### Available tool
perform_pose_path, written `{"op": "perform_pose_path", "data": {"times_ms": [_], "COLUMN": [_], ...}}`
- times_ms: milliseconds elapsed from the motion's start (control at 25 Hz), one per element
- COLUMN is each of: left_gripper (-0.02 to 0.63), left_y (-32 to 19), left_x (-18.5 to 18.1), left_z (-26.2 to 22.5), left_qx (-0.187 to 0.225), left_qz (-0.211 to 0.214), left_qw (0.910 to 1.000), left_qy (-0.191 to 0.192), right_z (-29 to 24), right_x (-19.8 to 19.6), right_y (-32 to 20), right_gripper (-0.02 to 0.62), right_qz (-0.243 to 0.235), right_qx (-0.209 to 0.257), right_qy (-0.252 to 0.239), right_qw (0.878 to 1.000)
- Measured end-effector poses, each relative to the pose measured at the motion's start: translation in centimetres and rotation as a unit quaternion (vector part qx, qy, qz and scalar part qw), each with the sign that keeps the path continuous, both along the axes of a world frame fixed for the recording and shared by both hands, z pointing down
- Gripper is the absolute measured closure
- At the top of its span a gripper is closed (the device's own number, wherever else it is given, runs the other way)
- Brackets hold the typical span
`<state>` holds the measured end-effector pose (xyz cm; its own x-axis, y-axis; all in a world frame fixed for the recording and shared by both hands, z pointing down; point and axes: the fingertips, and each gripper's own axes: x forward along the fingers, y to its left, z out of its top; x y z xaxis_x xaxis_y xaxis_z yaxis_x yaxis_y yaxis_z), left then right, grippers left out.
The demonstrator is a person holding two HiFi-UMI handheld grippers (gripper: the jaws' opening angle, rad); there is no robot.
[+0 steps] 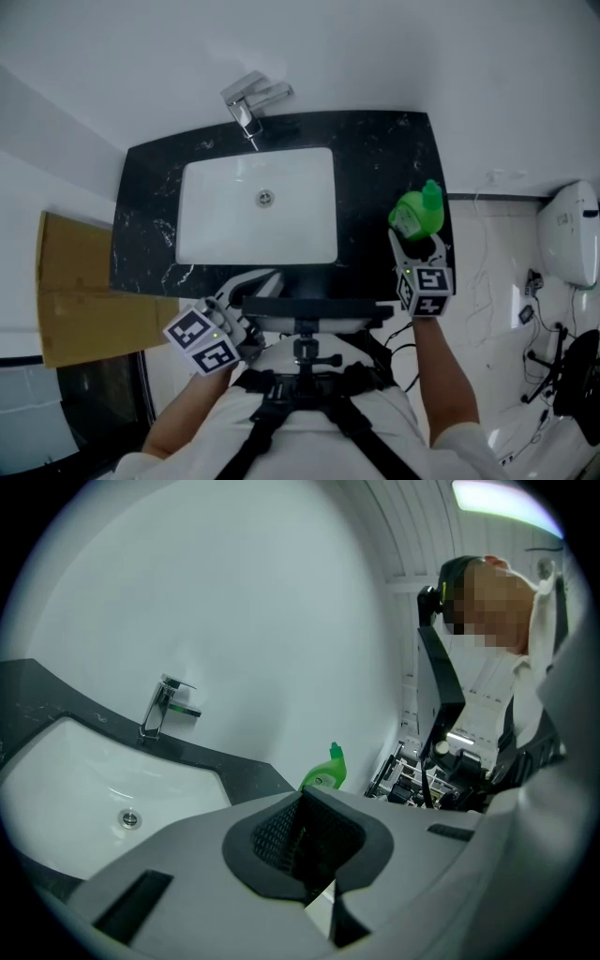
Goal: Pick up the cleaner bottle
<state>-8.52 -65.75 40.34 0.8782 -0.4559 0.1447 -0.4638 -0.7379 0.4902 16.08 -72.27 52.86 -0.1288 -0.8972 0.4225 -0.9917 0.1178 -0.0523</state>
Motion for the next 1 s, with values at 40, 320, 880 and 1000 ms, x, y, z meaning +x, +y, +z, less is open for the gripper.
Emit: {"op": "perform_pose_path", "data": {"times_ms": [40,320,880,1000], "left_gripper": [0.606,0.606,0.606,0.606], "left_y": [0.0,0.1,-0.1,-0.1], "left_x": [0.0,0.0,0.0,-0.2], "left_z": [0.0,0.0,-0.1,-0.1], "left_qx": [0.0,0.0,0.001,0.002], "left_qz": [-0.001,-0.008,-0.017,-0.018], "left_qw": [1.0,1.0,0.9998,0.9998], "left_qy": [0.0,-0.004,-0.011,-0.013], "right_z": [0.0,0.0,0.3,0.4], "right_x": [0.0,-0.2,-0.5,-0.6], "right_y": [-0.2,-1.0,-2.4,-2.7], "right_gripper": [0.345,0.345,0.345,0.345], "right_qz": [-0.001,-0.008,-0.016,-0.016], "right_qx": [0.001,0.004,0.005,0.006], "right_qy": [0.001,0.002,0.003,0.001], "right_qw": [1.0,1.0,1.0,1.0]}}
